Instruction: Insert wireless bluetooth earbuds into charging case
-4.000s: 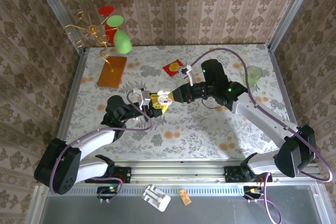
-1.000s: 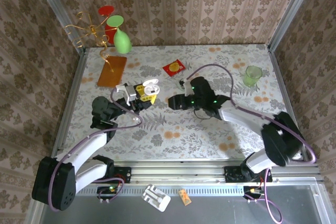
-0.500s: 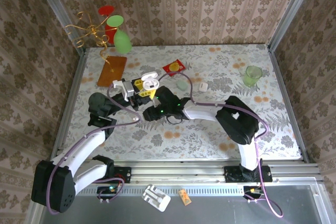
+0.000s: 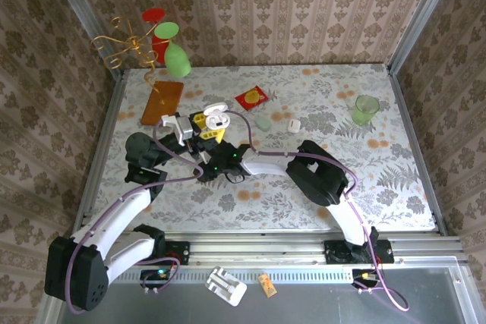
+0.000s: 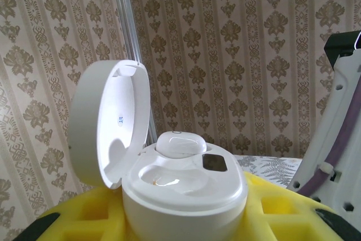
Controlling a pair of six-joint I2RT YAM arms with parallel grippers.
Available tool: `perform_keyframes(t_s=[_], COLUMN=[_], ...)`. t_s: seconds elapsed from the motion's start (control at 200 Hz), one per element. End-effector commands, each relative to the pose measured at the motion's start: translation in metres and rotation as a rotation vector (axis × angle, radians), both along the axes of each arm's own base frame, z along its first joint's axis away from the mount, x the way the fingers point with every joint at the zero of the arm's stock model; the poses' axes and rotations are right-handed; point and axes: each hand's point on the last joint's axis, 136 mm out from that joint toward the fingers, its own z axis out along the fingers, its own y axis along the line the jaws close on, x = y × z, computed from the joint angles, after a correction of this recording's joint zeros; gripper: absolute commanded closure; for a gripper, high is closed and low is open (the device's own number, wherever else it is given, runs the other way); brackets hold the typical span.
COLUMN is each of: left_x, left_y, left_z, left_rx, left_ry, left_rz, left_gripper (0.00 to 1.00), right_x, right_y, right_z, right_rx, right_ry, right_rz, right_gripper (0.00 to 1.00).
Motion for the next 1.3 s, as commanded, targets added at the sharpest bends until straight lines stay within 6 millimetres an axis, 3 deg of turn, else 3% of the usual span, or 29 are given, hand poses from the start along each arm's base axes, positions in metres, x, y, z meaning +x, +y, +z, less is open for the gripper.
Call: perform_keyframes(t_s=[0.0,0.475,0.645,0.79,0.895,0.975,1.035,1.295], left_x=[-0.007,-0.006,-0.006,-0.006,-0.006,-0.006,-0.007,-0.004], left_y=[0.001,0.0,0.0,0.001,0.001,0.001,0.001,-0.002], left_z=[0.017,0.014,0.013,0.012,0.013,0.013,0.014,0.005], left_rx=[-0.01,-0.009,-0.01,-0.011,-0.016,-0.02,-0.021,-0.005], left_ry=[-0.065,-0.058,-0.059,-0.06,-0.064,-0.065,-0.066,-0.042], left_rz=[-0.012,-0.01,-0.008,-0.007,-0.007,-0.009,-0.011,-0.015], left_gripper=[0.74,0.74,0.74,0.74,0.74,0.74,0.74,0.74], right_x=[0.002,0.014,0.015,0.017,0.024,0.026,0.028,0.017], right_y=[0.003,0.009,0.006,-0.007,-0.031,-0.061,-0.088,-0.229], right_z=[-0.009,-0.032,-0.018,0.003,0.016,0.022,0.025,0.008], right_rx=[-0.052,-0.135,-0.132,-0.107,-0.065,-0.045,-0.04,-0.099], right_ry=[-0.024,-0.037,-0.061,-0.078,-0.059,-0.039,-0.028,0.048], right_rz=[0.016,0.012,0.014,-0.029,-0.109,-0.178,-0.238,-0.524], right_gripper=[0.6,0.71,0.79,0.79,0.79,0.8,0.8,0.8])
